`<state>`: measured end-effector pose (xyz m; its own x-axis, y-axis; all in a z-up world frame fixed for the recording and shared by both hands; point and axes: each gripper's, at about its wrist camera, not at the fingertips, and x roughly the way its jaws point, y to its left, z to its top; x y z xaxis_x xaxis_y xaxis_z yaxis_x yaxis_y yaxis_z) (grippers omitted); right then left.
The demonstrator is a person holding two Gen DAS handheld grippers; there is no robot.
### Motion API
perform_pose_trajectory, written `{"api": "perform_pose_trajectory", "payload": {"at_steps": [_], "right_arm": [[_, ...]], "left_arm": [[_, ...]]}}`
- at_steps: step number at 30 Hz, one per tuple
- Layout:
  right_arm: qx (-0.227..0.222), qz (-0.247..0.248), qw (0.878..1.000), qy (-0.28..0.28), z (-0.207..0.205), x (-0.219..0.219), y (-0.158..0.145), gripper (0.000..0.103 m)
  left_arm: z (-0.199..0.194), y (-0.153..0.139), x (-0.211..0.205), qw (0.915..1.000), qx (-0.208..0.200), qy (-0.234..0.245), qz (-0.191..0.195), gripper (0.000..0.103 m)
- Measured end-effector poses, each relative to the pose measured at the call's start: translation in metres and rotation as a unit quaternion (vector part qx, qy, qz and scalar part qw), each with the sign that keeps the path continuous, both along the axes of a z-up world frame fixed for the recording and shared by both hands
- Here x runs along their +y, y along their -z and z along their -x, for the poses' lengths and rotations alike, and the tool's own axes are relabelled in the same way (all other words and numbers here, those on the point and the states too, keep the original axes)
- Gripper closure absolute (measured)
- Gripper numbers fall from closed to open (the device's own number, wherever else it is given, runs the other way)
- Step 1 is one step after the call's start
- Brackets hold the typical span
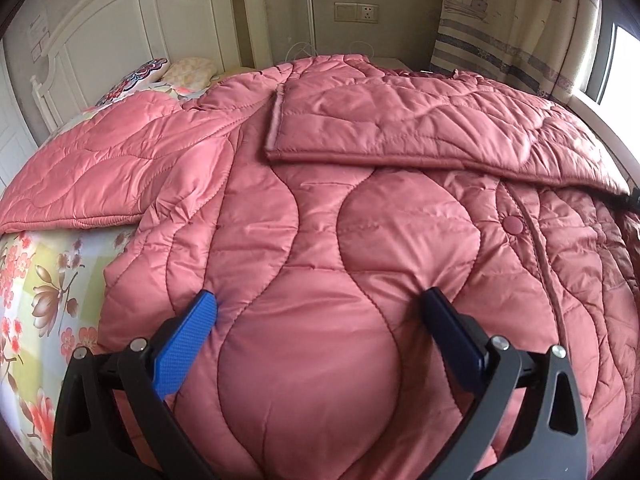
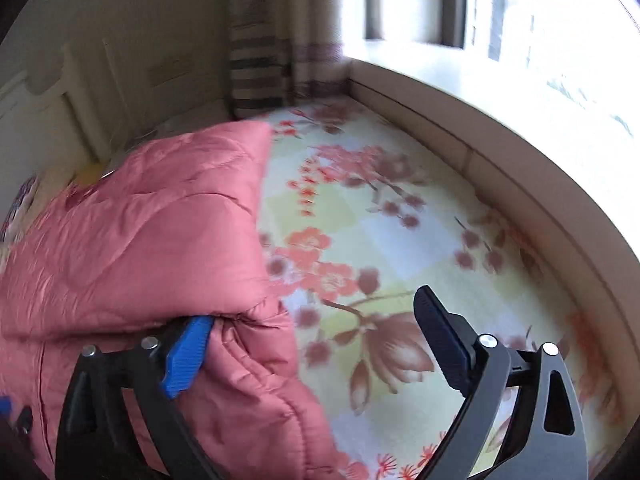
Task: Fold large clothes
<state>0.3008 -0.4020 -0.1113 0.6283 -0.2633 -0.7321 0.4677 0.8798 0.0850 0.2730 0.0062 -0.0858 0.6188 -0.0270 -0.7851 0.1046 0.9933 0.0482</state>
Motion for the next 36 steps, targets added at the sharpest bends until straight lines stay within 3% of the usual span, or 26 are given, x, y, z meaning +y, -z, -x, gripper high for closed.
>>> {"api": "perform_pose_trajectory", "payload": {"at_steps": [2,7,10,13,15,17,19,22,24,25,36], "right_arm": [[0.002,-0.023,1.000,0.000,-0.001,-0.007,0.007,0.013],[-0.007,-0.003,1.000,-0.004,0.005,-0.003,0.007,0.013],[-0.008,0.009,1.000,-0.014,0.037,0.020,-0.006,0.013],[-0.054,0.045,0.996,-0.047,0.065,0.046,-0.024,0.022],[-0.075,0.068,0.991,-0.084,0.067,0.063,-0.035,0.036],[-0.081,0.062,0.988,-0.113,0.057,0.074,-0.047,0.045],[-0.087,0.049,0.986,-0.134,0.043,0.081,-0.053,0.046],[-0.061,0.051,0.986,-0.148,0.007,0.087,-0.045,0.046],[0.010,0.052,0.989,-0.136,-0.021,0.083,-0.015,0.046],[0.015,0.058,0.989,-0.135,-0.023,0.082,-0.007,0.046],[-0.009,0.022,0.991,-0.131,-0.012,0.072,-0.005,0.044]], "left_arm": [[0.001,0.000,0.000,1.0000,0.000,0.000,0.000,0.002],[0.001,0.000,0.000,1.0000,0.000,0.000,0.000,0.002],[0.000,0.000,0.000,1.0000,0.000,0.000,0.002,0.002],[0.001,0.000,0.001,1.0000,-0.001,0.000,0.001,0.002],[0.001,0.000,0.000,1.0000,-0.001,0.000,0.000,0.002],[0.001,0.000,0.000,1.0000,-0.001,0.000,0.001,0.002],[0.001,0.000,0.000,1.0000,-0.001,0.000,0.001,0.002],[0.001,-0.001,-0.001,1.0000,-0.001,0.000,0.002,0.002],[0.000,-0.001,0.000,1.0000,-0.001,0.000,0.003,0.002],[0.001,0.000,0.001,1.0000,-0.002,0.000,0.004,0.002],[0.001,0.000,0.001,1.0000,-0.002,0.000,0.005,0.002]]}}
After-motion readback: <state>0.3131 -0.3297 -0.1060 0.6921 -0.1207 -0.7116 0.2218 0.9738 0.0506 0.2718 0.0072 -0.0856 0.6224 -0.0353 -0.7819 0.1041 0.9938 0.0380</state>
